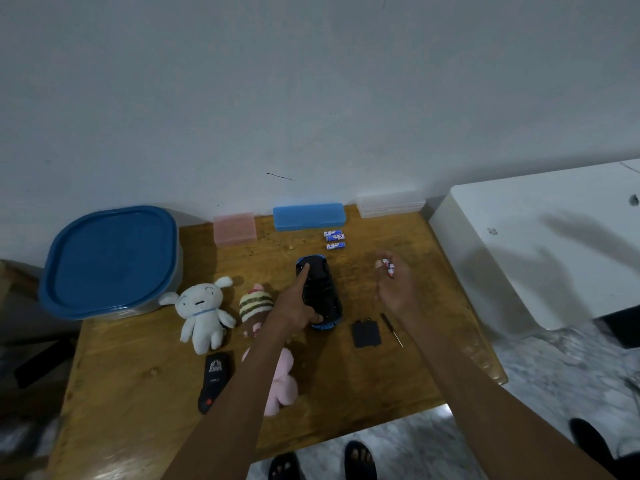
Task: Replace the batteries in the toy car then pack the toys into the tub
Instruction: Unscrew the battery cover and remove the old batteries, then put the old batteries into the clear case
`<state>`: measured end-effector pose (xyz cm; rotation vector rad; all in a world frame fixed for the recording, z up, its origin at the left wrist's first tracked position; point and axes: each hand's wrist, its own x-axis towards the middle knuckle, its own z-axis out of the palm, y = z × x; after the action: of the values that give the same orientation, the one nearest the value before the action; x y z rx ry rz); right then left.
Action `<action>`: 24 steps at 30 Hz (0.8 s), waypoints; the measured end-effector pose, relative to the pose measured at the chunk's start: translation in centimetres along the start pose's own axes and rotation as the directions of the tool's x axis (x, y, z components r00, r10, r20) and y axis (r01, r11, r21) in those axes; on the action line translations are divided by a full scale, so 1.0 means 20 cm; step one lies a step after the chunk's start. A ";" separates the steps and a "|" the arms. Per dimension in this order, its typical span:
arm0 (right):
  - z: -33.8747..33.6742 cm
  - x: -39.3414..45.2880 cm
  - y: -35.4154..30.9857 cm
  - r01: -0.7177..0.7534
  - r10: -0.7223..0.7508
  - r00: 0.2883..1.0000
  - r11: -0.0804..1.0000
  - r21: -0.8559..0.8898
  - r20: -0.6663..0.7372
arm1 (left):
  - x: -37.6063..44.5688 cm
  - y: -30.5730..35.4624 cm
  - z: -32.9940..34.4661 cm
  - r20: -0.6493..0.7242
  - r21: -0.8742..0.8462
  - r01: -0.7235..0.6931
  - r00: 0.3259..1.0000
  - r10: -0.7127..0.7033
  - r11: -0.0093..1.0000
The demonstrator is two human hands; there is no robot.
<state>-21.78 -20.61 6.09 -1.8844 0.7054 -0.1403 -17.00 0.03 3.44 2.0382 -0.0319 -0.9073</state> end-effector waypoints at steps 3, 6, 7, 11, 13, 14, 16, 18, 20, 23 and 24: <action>-0.03 0.04 -0.02 -0.021 0.021 1.000 0.999 0.038 0.008 | 0.02 0.04 0.00 -0.073 0.121 0.039 0.997 -0.030 0.992; -0.09 0.12 -0.06 -0.007 0.008 1.000 1.000 0.016 -0.017 | 0.01 0.18 0.00 -0.260 0.285 0.025 0.964 0.053 0.958; -0.12 0.16 -0.07 -0.004 0.005 1.000 1.000 0.018 -0.028 | 0.02 0.25 0.01 -0.329 0.303 -0.013 0.937 0.117 0.953; -0.23 0.37 -0.10 0.006 -0.004 0.999 0.999 0.051 -0.049 | 0.20 0.48 0.07 -0.416 0.326 -0.215 0.842 0.344 0.921; -0.28 0.53 -0.08 0.004 0.003 0.998 0.995 0.095 -0.068 | 0.34 0.59 0.14 -0.411 0.223 -0.272 0.845 0.343 0.936; -0.30 0.61 -0.07 -0.001 0.008 0.997 0.994 0.106 -0.071 | 0.40 0.64 0.18 -0.409 0.187 -0.296 0.844 0.348 0.937; -0.33 0.75 -0.04 -0.011 0.020 0.996 0.994 0.105 -0.089 | 0.54 0.70 0.27 -0.404 0.159 -0.316 0.843 0.354 0.935; -0.34 0.88 0.01 0.023 -0.017 0.994 0.998 0.054 -0.110 | 0.70 0.74 0.36 -0.422 0.148 -0.307 0.840 0.341 0.940; -0.34 0.97 0.07 0.064 -0.067 0.993 0.998 -0.028 -0.093 | 0.84 0.76 0.43 -0.469 0.129 -0.299 0.822 0.324 0.945; -0.31 1.10 0.18 0.086 -0.088 0.996 0.995 -0.057 -0.030 | 1.00 0.75 0.52 -0.535 -0.015 -0.317 0.804 0.260 0.948; -0.30 1.13 0.22 0.099 -0.100 0.995 0.994 -0.052 -0.007 | 1.03 0.75 0.54 -0.557 -0.046 -0.324 0.794 0.245 0.945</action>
<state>-7.43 -38.51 -0.22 -1.9702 0.6270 -0.1966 -3.94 -23.83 -1.47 2.0187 0.0346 -0.1115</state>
